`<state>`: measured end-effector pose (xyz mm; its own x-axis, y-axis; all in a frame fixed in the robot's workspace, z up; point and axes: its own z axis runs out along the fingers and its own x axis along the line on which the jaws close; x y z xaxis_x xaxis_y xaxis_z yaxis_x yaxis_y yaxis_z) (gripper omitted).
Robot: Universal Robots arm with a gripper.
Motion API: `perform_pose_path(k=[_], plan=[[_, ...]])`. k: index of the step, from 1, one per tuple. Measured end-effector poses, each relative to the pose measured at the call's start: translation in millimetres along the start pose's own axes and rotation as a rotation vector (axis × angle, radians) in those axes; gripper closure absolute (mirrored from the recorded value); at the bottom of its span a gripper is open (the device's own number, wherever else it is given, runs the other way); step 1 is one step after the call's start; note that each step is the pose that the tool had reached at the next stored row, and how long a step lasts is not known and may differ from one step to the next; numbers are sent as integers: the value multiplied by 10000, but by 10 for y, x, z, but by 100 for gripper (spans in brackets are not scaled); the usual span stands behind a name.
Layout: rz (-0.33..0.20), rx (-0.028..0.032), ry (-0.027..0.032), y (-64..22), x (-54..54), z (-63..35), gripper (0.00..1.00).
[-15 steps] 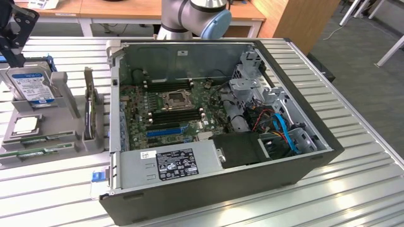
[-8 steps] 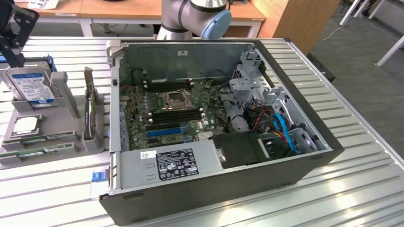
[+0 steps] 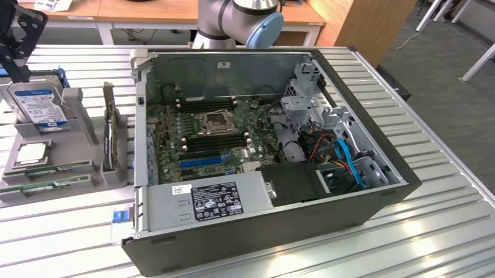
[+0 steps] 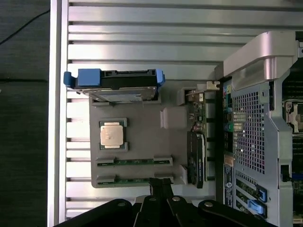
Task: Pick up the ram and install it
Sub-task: 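Pick up the ram and move it above insertion slot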
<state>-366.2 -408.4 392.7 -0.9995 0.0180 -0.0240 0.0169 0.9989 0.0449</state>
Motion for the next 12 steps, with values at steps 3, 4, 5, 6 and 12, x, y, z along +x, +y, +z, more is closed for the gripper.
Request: perform_pose_path(k=[3,4,5,6,12], plan=[[-368,-9,16,0,0,0,90],[-500,-12,22,0,0,0,90],[-642,-16,28,0,0,0,90],[-801,-20,36,0,0,0,90],[-1698,-41,76,0,0,0,90]])
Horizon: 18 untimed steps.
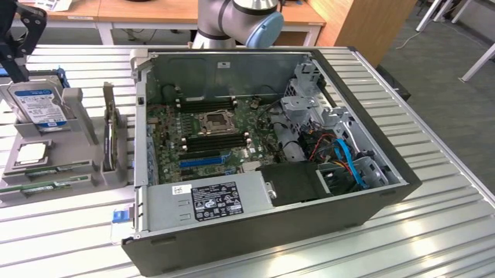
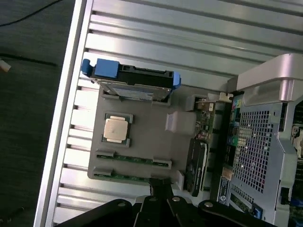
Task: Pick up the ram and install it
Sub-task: 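Pick up the ram and move it above insertion slot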
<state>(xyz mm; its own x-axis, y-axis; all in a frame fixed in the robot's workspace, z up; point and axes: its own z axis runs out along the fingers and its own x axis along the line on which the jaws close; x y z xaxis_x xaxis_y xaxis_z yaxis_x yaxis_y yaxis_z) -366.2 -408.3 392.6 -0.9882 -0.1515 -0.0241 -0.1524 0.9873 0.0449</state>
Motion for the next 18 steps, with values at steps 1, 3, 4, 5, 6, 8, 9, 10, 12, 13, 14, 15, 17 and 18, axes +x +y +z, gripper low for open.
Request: perform_pose_path(k=[1,3,4,5,6,8,9,10,12,13,14,15,17,18], plan=[[-151,-3,7,0,0,0,90],[-443,-10,20,0,0,0,90],[-587,-13,26,0,0,0,90],[-730,-17,33,0,0,0,90],[-865,-21,39,0,0,0,90],[-1155,-27,52,0,0,0,90],[-1294,-31,58,0,0,0,90],[-1433,-34,64,0,0,0,90],[-1712,-41,77,0,0,0,90],[-1860,-44,84,0,0,0,90],[-2000,-48,90,0,0,0,90],[-2141,-51,96,0,0,0,90],[-2421,-58,109,0,0,0,90],[-2560,-61,114,0,0,0,90]])
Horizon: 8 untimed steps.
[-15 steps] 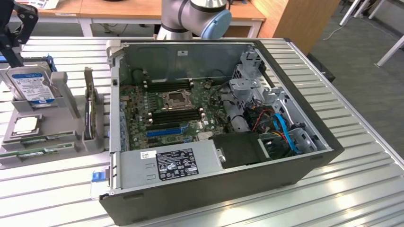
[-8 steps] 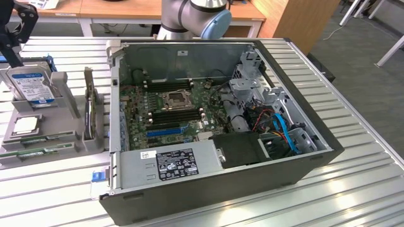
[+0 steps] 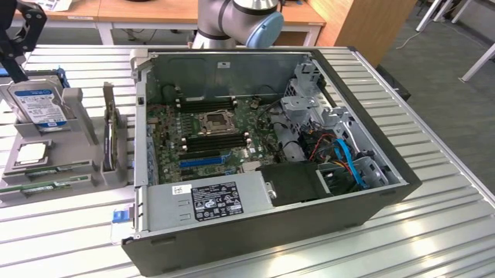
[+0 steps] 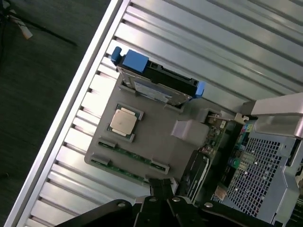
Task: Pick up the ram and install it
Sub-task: 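Pick up the ram and move it above insertion slot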
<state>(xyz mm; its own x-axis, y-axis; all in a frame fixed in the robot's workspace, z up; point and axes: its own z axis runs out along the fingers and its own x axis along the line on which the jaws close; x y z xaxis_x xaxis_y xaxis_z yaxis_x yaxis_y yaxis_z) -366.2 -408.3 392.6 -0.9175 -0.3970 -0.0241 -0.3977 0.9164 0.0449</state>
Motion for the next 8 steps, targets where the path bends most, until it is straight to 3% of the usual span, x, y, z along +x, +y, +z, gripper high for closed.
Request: perform_pose_path(k=[8], plan=[[-1139,-28,52,0,0,0,90]])
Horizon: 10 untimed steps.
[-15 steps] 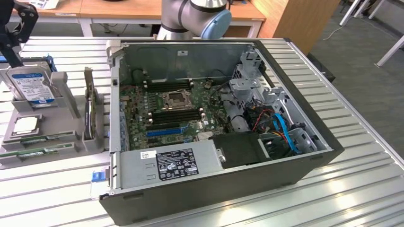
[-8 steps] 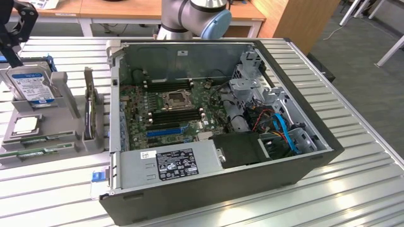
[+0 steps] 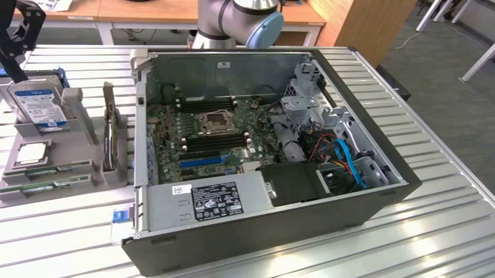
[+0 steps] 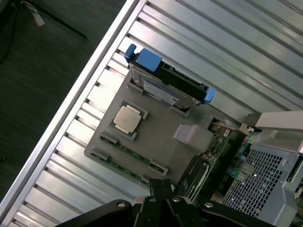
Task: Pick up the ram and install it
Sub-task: 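Pick up the ram and move it above insertion slot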
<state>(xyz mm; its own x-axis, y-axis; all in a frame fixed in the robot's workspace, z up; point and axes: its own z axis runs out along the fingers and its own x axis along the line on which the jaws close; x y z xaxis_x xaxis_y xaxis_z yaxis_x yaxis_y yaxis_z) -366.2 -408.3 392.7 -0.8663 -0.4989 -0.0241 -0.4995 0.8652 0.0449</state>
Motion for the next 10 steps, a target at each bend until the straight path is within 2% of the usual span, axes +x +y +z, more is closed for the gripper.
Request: perform_pose_path(k=[10], plan=[[-1393,-33,63,0,0,0,90]])
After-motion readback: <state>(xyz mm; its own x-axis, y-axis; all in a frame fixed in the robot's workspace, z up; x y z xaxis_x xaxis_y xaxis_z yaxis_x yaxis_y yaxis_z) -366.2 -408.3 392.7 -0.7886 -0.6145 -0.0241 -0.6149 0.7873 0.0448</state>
